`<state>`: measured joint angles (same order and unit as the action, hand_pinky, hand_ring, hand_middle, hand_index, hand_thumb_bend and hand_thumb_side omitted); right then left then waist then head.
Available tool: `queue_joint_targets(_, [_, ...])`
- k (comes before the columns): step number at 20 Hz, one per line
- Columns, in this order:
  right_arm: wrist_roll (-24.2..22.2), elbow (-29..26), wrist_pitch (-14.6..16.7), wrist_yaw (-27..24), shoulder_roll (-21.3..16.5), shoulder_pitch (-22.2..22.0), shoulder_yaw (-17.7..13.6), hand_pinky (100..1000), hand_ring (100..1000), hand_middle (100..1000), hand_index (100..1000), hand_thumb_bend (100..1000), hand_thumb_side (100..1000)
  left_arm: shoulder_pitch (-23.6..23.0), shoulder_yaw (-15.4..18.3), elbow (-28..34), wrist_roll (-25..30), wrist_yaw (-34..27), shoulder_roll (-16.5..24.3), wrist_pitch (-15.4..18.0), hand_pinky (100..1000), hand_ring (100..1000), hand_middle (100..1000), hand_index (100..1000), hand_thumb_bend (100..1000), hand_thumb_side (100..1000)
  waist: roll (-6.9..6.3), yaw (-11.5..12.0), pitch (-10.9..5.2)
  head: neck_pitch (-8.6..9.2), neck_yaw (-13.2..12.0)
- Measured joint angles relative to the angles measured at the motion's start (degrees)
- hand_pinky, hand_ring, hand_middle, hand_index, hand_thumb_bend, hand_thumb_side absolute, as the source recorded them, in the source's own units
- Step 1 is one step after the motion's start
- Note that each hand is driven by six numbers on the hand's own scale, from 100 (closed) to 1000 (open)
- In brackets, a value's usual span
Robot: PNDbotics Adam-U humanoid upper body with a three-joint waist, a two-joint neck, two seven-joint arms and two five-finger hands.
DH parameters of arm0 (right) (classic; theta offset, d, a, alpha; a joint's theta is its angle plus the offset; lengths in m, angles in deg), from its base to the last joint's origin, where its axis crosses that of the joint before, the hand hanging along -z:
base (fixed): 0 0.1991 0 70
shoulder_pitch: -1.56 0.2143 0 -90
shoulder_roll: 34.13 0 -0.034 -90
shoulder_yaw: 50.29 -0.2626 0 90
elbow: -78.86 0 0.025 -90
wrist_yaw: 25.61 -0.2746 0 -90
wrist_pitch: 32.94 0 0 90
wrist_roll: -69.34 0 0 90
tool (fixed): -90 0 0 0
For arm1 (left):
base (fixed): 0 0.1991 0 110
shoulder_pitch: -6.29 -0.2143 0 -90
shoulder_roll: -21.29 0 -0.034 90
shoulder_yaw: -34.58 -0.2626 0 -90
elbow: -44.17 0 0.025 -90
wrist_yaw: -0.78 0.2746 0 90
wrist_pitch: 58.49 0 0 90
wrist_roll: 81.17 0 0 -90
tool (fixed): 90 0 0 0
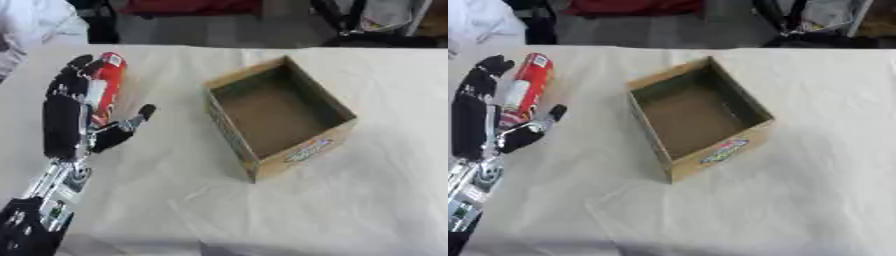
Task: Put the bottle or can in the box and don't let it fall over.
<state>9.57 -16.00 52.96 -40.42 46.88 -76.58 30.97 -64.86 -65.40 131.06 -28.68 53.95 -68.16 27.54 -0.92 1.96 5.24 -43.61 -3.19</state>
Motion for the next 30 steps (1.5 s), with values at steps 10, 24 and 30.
queue_joint_targets(10, [0.0, -0.3, 0.0, 0.2, 0.0, 0.7, 0.0, 874, 834, 829, 867, 198, 714, 2.9, 1.0, -1.3, -0.2, 1.8, 0.0, -0.8, 772, 796, 785, 828, 721, 685, -0.01, -0.3, 1.33, 0.99, -0.3])
queue_joint_targets(24, [-0.2, -0.3, 0.0, 0.5, 0.0, 1.3, 0.0, 876, 835, 828, 869, 196, 719, 5.6, 2.3, -6.1, -0.3, 4.7, 0.0, -2.7, 778, 796, 791, 831, 735, 695, -0.18, -0.7, 3.02, 2.04, -1.2])
queue_joint_targets(30, [-0.3, -0.4, 0.0, 0.5, 0.0, 1.7, -0.1, 876, 836, 828, 869, 195, 722, 6.5, 2.8, -8.5, -0.6, 5.3, 0.0, -3.4, 777, 795, 791, 830, 737, 696, -0.17, -0.9, 3.88, 3.09, -1.3])
